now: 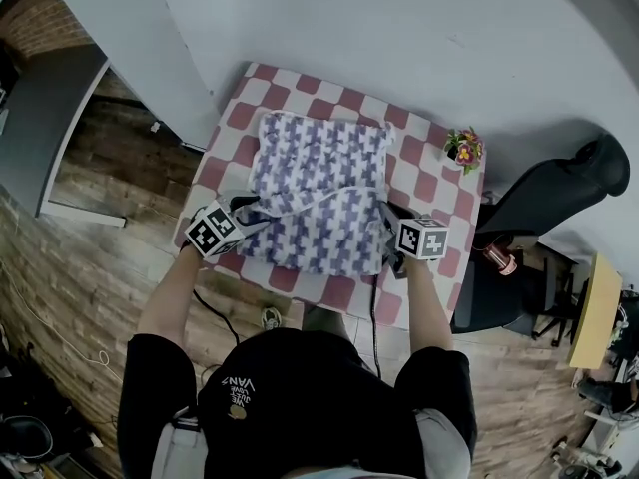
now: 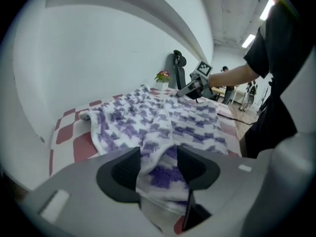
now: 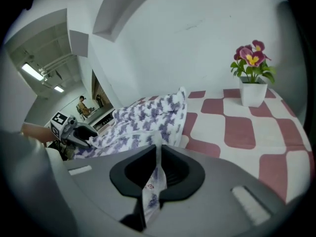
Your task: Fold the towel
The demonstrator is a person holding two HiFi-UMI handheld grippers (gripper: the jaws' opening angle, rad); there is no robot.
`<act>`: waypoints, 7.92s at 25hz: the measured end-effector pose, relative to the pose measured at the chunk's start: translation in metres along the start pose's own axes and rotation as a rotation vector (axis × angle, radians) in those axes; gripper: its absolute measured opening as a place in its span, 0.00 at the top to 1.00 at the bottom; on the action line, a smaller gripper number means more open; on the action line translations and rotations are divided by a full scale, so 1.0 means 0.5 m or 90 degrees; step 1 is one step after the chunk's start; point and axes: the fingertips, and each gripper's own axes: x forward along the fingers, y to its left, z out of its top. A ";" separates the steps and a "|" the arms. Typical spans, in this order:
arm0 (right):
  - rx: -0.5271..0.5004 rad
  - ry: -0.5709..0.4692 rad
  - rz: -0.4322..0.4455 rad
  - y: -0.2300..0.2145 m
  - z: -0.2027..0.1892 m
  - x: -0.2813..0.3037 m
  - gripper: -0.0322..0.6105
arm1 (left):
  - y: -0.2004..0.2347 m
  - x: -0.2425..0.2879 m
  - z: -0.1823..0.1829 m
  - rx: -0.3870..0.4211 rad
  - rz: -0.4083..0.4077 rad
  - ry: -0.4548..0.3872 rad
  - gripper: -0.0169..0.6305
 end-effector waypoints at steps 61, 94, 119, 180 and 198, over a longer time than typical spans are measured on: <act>0.024 -0.225 0.159 0.146 0.111 -0.302 0.90 | 0.034 -0.248 0.216 -0.063 0.082 -0.177 0.94; 0.020 -0.027 -0.116 -0.175 0.162 0.149 0.68 | 0.404 0.139 0.102 -0.325 0.186 0.020 0.87; 0.067 -0.066 0.065 0.083 -0.189 -0.190 0.59 | -0.054 -0.163 -0.088 -0.210 0.062 -0.136 0.59; -0.027 -0.074 0.210 0.157 -0.072 -0.233 0.91 | 0.011 -0.186 0.028 -0.186 0.042 -0.076 0.90; 0.126 0.036 0.143 0.011 -0.051 -0.038 0.90 | 0.159 0.006 -0.017 -0.413 0.072 0.027 0.90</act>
